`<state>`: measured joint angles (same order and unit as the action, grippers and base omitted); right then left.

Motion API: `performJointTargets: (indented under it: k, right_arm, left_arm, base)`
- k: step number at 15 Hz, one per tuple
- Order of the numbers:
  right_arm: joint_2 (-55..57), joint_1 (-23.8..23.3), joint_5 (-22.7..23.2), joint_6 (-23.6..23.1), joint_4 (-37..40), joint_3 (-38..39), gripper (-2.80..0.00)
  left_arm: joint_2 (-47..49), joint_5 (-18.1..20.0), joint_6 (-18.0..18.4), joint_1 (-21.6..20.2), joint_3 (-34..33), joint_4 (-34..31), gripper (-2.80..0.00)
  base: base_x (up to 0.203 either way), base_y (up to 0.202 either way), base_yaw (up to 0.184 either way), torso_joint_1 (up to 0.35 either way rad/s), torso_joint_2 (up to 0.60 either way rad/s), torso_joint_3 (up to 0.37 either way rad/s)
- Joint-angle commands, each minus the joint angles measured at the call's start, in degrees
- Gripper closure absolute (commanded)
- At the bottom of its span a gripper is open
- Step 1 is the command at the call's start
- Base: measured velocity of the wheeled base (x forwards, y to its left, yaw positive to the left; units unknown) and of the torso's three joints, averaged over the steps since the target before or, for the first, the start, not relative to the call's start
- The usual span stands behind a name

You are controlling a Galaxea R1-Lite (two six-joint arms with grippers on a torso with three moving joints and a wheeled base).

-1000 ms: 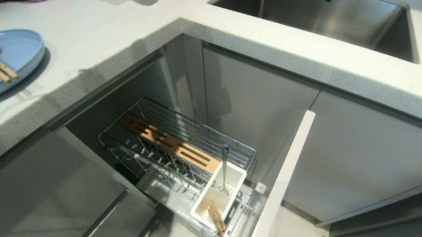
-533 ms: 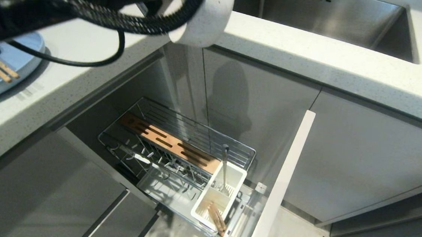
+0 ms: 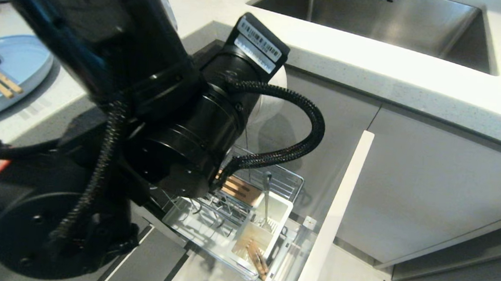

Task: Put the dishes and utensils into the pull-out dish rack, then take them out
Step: Pick up the bowl and place it in the cupboard

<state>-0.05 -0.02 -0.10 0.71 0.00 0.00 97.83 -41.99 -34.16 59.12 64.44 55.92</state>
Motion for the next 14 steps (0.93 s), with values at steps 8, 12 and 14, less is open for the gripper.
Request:
performJointTargets:
  k: [8,12,14]
  right_arm:
    - [0.05,0.02,0.01,0.0,0.0,0.03,0.0]
    - [0.05,0.02,0.01,0.0,0.0,0.09,0.0]
    - [0.05,0.02,0.01,0.0,0.0,0.06,0.0]
  left_arm:
    - [9.16,3.02,-19.44,-11.74,-0.03,0.5,0.0]
    - [12.47,3.14,-24.62,-13.96,-0.72,8.93,0.0]
    - [14.25,2.61,-24.96,-14.36,-1.69,13.06,0.0]
  base:
    - [0.0,0.0,0.0,0.0,0.0,0.0]
    - [0.0,0.0,0.0,0.0,0.0,0.0]
    - [0.0,0.0,0.0,0.0,0.0,0.0]
